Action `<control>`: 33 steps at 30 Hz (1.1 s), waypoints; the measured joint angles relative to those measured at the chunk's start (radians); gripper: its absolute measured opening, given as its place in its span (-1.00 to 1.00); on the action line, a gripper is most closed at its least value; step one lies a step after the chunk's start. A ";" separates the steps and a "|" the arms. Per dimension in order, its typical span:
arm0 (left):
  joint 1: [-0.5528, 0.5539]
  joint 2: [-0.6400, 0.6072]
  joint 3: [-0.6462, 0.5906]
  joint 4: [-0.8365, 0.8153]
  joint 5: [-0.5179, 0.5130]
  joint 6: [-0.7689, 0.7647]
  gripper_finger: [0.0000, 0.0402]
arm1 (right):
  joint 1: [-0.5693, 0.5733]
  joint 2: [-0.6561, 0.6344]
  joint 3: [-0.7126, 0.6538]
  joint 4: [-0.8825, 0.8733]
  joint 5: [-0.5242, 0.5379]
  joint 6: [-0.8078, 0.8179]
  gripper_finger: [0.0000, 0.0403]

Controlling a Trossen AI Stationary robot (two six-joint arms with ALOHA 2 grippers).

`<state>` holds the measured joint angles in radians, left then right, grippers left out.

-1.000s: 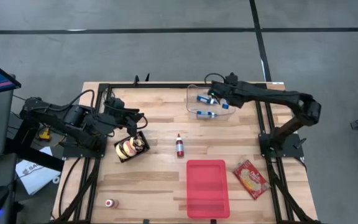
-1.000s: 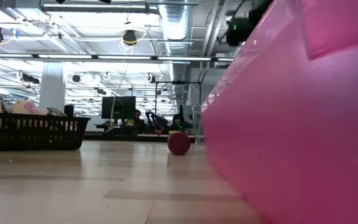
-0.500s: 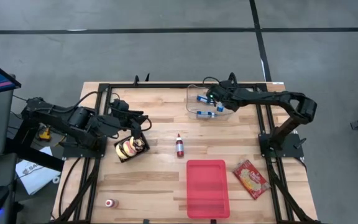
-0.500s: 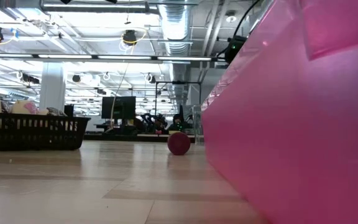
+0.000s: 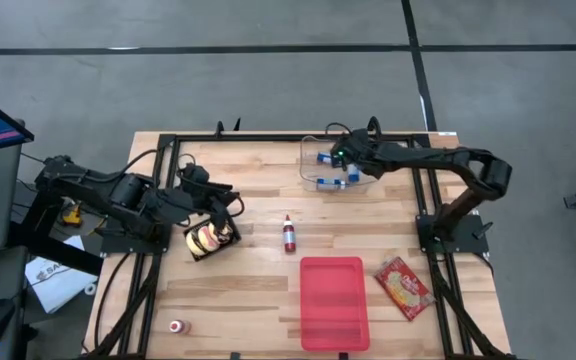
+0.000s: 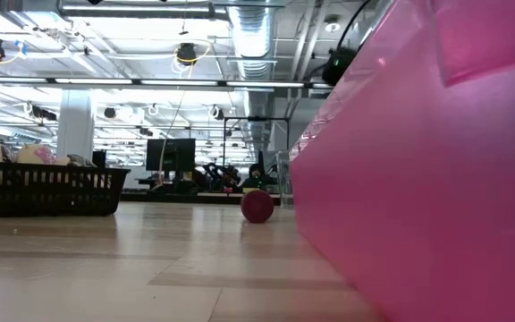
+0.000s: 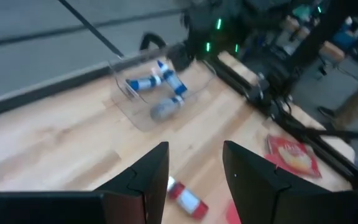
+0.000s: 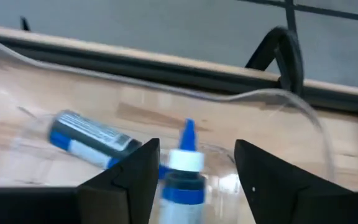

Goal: Pick & Place Food Item
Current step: Put the orange food coloring bottle into the transparent bin

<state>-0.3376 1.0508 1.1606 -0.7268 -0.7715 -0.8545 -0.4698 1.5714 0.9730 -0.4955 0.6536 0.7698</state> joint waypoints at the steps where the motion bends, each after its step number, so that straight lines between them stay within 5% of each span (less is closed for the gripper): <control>1: -0.002 0.000 0.000 -0.006 0.023 0.000 -0.27 | 0.008 -0.026 0.000 -0.009 0.001 0.000 -0.02; 9: -0.103 0.029 0.000 -0.139 0.347 -0.101 -0.27 | 0.146 -0.316 0.000 -0.025 0.004 0.009 -0.15; 21: -0.516 0.291 0.000 -0.179 0.897 0.019 -0.26 | 0.403 -0.610 0.000 -0.019 0.023 0.017 -0.18; 28: -0.669 0.320 0.011 -0.210 0.936 -0.085 -0.14 | 0.506 -0.676 0.000 -0.020 0.095 0.032 -0.22; 33: -0.701 0.318 0.004 -0.200 0.831 -0.201 -0.01 | 0.550 -0.676 0.000 -0.024 0.135 0.035 -0.25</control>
<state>-1.0388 1.3693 1.1645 -0.9266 0.0595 -1.0554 0.0806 0.8955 0.9730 -0.5200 0.7887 0.8047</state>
